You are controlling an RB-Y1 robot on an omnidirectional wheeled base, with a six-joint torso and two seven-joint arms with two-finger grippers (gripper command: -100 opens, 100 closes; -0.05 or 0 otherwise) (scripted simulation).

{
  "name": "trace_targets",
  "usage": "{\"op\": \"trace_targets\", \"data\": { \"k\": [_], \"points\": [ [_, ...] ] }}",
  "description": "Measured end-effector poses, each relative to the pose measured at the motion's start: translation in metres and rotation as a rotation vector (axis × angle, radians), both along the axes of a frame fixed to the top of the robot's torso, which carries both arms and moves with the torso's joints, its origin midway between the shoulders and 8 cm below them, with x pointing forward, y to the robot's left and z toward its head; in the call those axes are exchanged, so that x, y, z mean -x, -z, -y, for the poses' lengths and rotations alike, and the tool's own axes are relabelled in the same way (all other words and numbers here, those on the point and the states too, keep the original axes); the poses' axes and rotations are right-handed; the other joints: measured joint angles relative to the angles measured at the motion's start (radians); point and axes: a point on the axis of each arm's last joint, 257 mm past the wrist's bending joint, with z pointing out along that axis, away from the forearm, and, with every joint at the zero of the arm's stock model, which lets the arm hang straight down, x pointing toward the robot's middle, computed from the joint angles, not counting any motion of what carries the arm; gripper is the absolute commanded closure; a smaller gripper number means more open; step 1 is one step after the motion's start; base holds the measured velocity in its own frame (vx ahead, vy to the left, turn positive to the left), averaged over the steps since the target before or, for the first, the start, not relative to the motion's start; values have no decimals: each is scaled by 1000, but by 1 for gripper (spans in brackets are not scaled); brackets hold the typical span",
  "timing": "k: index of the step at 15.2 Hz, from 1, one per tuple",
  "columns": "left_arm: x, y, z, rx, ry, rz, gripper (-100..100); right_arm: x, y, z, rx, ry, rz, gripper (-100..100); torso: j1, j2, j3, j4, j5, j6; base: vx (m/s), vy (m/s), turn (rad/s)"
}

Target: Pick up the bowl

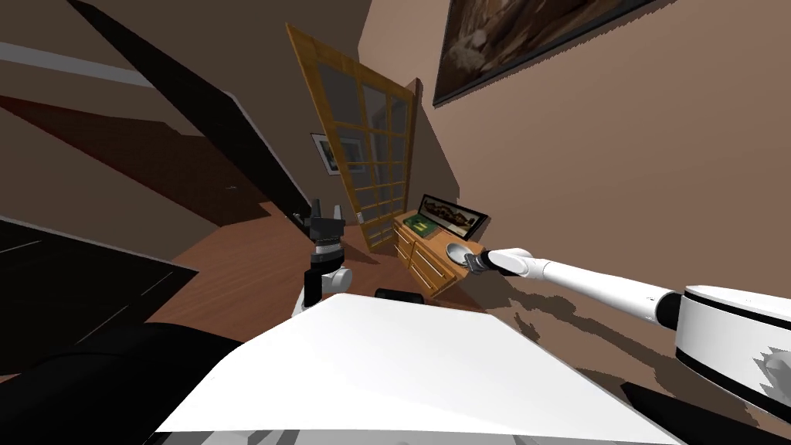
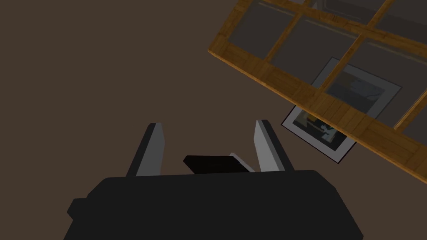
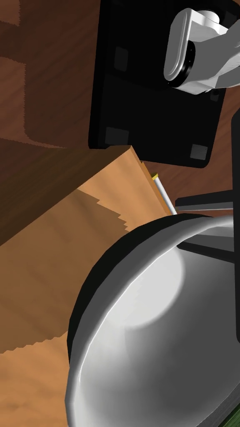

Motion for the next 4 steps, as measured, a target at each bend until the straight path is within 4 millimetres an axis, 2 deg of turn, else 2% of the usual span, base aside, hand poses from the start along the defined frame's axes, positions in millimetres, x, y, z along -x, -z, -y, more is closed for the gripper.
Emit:
{"op": "trace_targets", "data": {
  "k": [1,2,3,4],
  "points": [
    [0,0,0,0,0,0,0,-3,-1,1,12,-9,2,100,0,0,0,0,0,-1,21,-4,-250],
    [0,0,0,0,0,0,0,-9,-6,-6,17,-25,7,100,1,1,1,1,0,1,29,-3,-364],
    [0,0,0,0,0,0,0,-18,-10,-13,23,-38,13,100,0,1,1,1,1,2,22,1,-197],
    [0,0,0,0,0,0,0,-24,-12,-14,37,-50,17,100,0,1,1,1,0,1,13,2,-42]
  ]
}}
